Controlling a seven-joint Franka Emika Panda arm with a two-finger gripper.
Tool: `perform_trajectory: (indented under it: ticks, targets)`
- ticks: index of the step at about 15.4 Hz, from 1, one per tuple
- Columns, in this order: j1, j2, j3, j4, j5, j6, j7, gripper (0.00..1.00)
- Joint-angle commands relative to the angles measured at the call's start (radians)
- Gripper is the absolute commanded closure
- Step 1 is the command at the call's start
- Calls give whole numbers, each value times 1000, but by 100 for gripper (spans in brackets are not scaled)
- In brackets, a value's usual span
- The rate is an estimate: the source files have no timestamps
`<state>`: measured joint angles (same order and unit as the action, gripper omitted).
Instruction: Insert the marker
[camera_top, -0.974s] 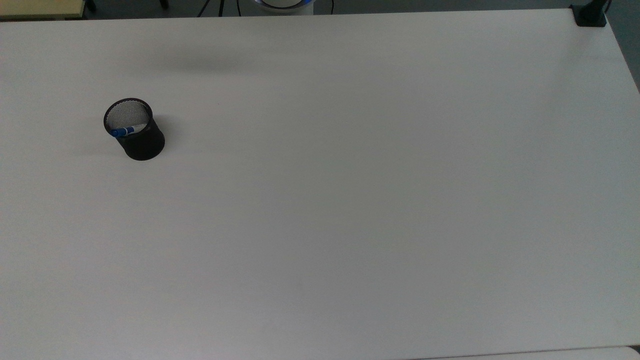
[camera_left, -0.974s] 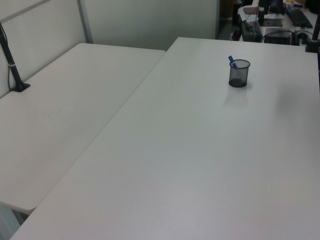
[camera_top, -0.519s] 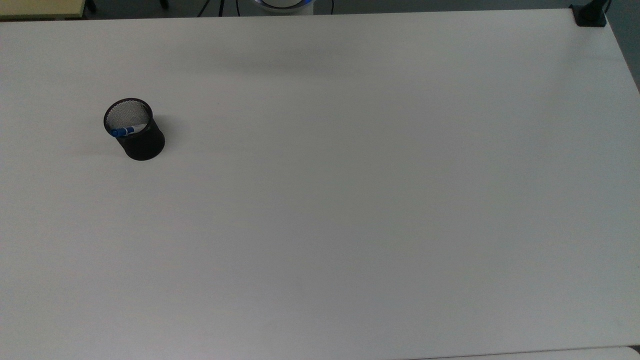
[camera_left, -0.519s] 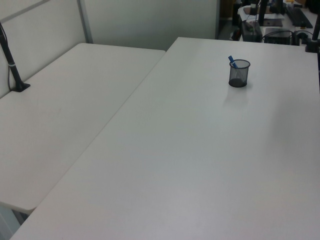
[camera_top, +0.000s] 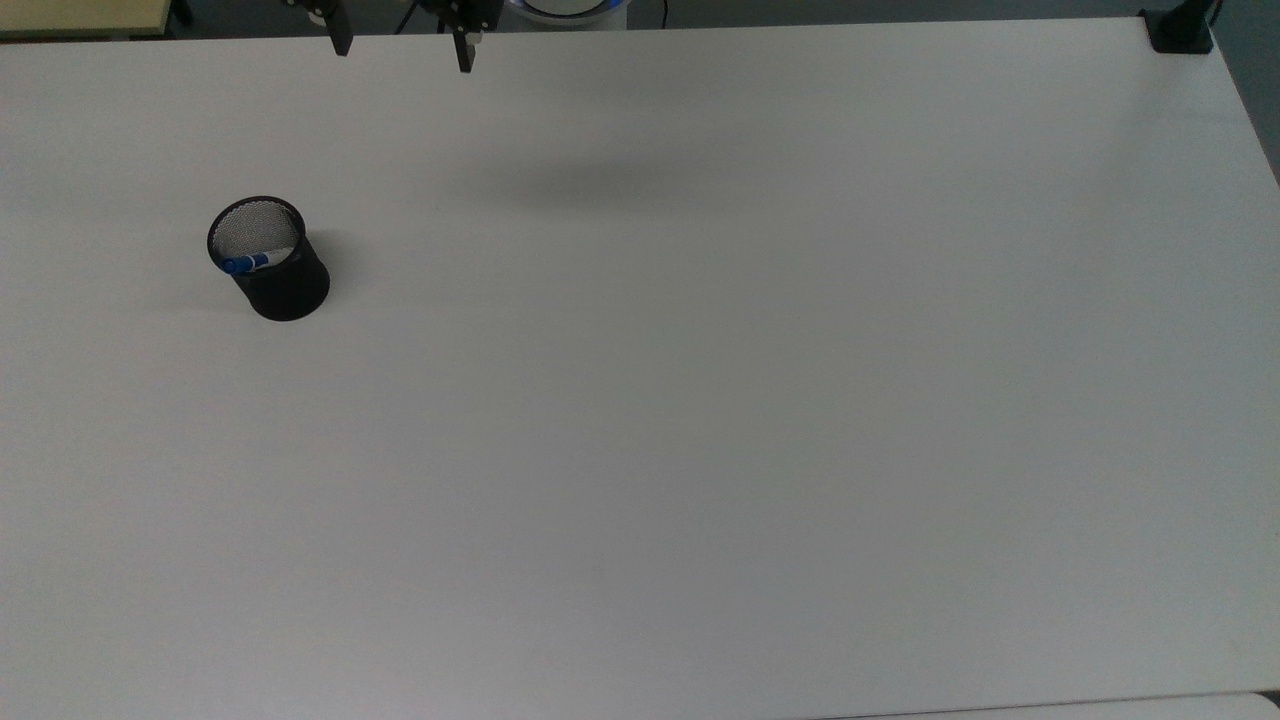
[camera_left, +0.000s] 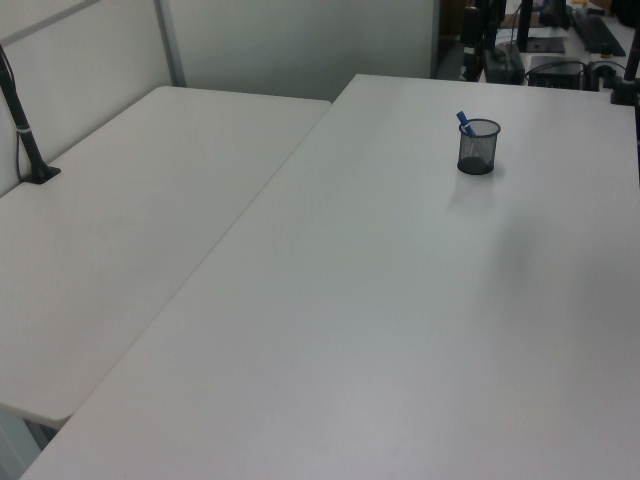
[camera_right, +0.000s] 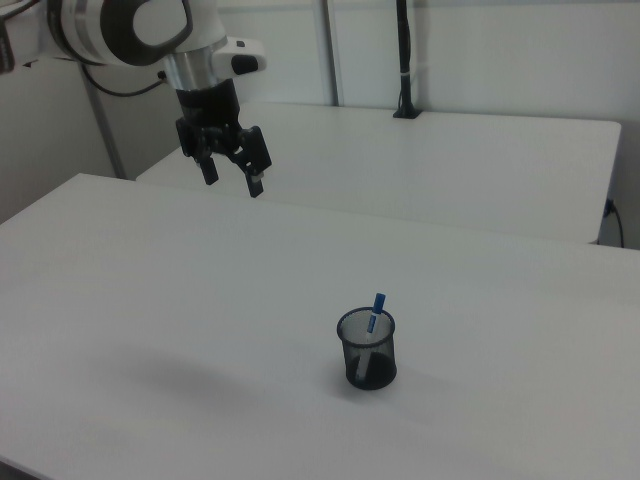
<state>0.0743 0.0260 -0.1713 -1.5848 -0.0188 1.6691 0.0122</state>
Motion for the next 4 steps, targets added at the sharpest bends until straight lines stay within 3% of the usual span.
perform_trajectory:
  ticks: [1, 4]
  targets:
    - [4, -23, -7, -23, -20, 32, -51, 0]
    - [7, -24, -7, -21, -26, 31, -46, 0]
